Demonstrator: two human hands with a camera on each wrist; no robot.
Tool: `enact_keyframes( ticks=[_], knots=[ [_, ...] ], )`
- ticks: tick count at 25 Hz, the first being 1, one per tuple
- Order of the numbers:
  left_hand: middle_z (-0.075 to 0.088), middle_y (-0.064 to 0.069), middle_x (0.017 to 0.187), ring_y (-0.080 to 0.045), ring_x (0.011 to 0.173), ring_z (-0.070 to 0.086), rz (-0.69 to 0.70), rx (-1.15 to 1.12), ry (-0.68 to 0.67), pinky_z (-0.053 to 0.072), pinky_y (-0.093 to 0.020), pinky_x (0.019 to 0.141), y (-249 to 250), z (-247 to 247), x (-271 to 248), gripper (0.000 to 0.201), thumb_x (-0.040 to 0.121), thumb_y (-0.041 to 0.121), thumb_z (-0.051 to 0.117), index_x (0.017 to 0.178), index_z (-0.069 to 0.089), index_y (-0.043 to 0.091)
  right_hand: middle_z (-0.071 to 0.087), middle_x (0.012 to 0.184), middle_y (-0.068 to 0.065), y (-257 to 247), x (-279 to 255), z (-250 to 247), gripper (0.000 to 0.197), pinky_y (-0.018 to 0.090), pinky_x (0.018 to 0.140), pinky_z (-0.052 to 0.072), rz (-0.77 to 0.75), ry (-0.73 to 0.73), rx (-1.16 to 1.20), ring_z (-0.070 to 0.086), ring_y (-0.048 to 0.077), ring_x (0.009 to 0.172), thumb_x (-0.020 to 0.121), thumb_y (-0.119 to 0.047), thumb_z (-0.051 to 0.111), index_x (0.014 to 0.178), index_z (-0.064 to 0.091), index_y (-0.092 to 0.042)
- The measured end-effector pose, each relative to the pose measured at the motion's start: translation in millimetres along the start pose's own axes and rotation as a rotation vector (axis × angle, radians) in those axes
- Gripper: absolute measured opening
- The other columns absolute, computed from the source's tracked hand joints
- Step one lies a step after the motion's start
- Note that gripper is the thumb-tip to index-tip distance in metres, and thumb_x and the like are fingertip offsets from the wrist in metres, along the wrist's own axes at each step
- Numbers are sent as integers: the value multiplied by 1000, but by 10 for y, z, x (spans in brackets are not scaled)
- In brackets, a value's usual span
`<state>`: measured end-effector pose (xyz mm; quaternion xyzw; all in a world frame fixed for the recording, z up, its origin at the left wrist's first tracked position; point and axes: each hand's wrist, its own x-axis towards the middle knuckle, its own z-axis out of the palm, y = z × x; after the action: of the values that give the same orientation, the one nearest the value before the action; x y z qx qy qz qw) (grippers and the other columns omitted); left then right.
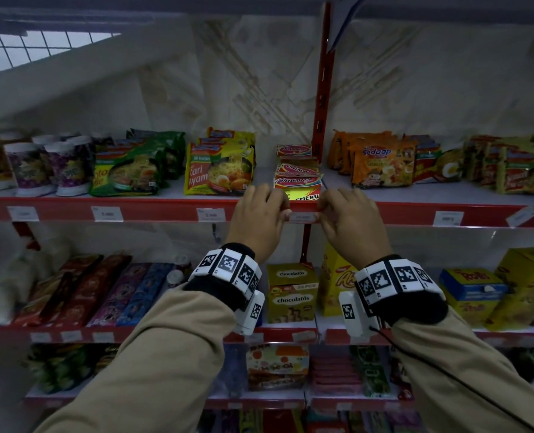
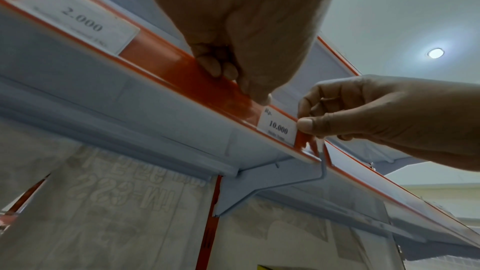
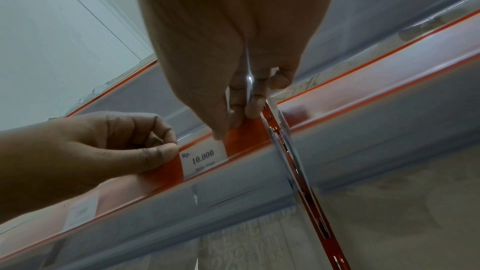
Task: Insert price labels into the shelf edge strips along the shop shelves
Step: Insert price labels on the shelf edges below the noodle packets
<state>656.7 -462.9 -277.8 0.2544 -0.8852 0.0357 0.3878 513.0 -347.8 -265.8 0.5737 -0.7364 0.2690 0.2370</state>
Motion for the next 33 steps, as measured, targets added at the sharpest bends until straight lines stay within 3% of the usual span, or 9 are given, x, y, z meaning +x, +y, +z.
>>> enact_keyframes(
  ticks=[4, 9, 14, 19, 22, 25, 28, 33],
  knots=[
    [51, -5, 95, -23, 90, 44, 34, 2, 16, 38, -34, 74, -23, -10, 11, 14, 92, 26, 57, 95, 55, 13, 57, 96, 5, -14, -26, 57, 16, 39, 77, 40, 16, 88, -10, 48, 28, 95, 82, -24, 66, 93, 59, -16],
    [53, -8, 93, -26, 88, 46, 55, 57, 103, 36, -33, 71, 0, -31, -7, 10, 86, 18, 62, 90, 58, 10, 58, 99, 6, 45, -85, 94, 19, 41, 79, 42, 39, 163, -9, 48, 29, 96, 81, -10, 61, 99, 64, -17],
    [55, -8, 99, -28, 94, 47, 30, 86, 92, 39, -36, 76, 36, -16, -54, 13, 85, 16, 60, 97, 59, 10, 61, 101, 6, 161, -148, 48, 20, 39, 80, 42, 10, 176, 5, 48, 29, 97, 83, -5, 59, 99, 64, -14],
    [54, -8, 105, -27, 97, 48, 8, 122, 66, 38, -35, 79, 228, 38, -26, 27, 81, 14, 61, 109, 58, 13, 61, 102, 5, 391, -213, -12, 15, 40, 79, 43, 41, 139, 22, 47, 27, 99, 84, -11, 62, 98, 65, -15],
    [52, -7, 109, -27, 102, 46, 9, 146, 38, 38, -36, 82, 489, 136, 30, 32, 80, 23, 61, 111, 56, 15, 57, 104, 6, 644, -274, -89, 18, 41, 81, 43, 72, 103, -1, 46, 27, 100, 82, -14, 64, 100, 64, -14],
    [47, -5, 124, -28, 119, 39, -31, 112, -22, 37, -40, 94, 814, 276, 100, 45, 80, 34, 60, 122, 52, 19, 54, 102, 6, 935, -317, -198, 18, 43, 82, 44, 75, 127, 18, 45, 27, 100, 81, -17, 66, 99, 64, -15],
    [37, -3, 140, -27, 136, 21, -121, 129, -89, 23, -43, 107, 1097, 436, 119, 57, 82, 43, 58, 133, 44, 20, 53, 102, 6, 1206, -341, -254, 18, 44, 83, 45, 80, 148, 52, 45, 26, 100, 81, -19, 67, 99, 63, -17],
    [34, 0, 146, -25, 138, 17, -227, 141, -61, 21, -43, 111, 1365, 571, 64, 64, 84, 51, 51, 136, 44, 14, 52, 99, 5, 1406, -359, -219, 19, 39, 79, 44, 28, 197, 128, 45, 24, 96, 79, -19, 69, 97, 63, -18]
  ],
)
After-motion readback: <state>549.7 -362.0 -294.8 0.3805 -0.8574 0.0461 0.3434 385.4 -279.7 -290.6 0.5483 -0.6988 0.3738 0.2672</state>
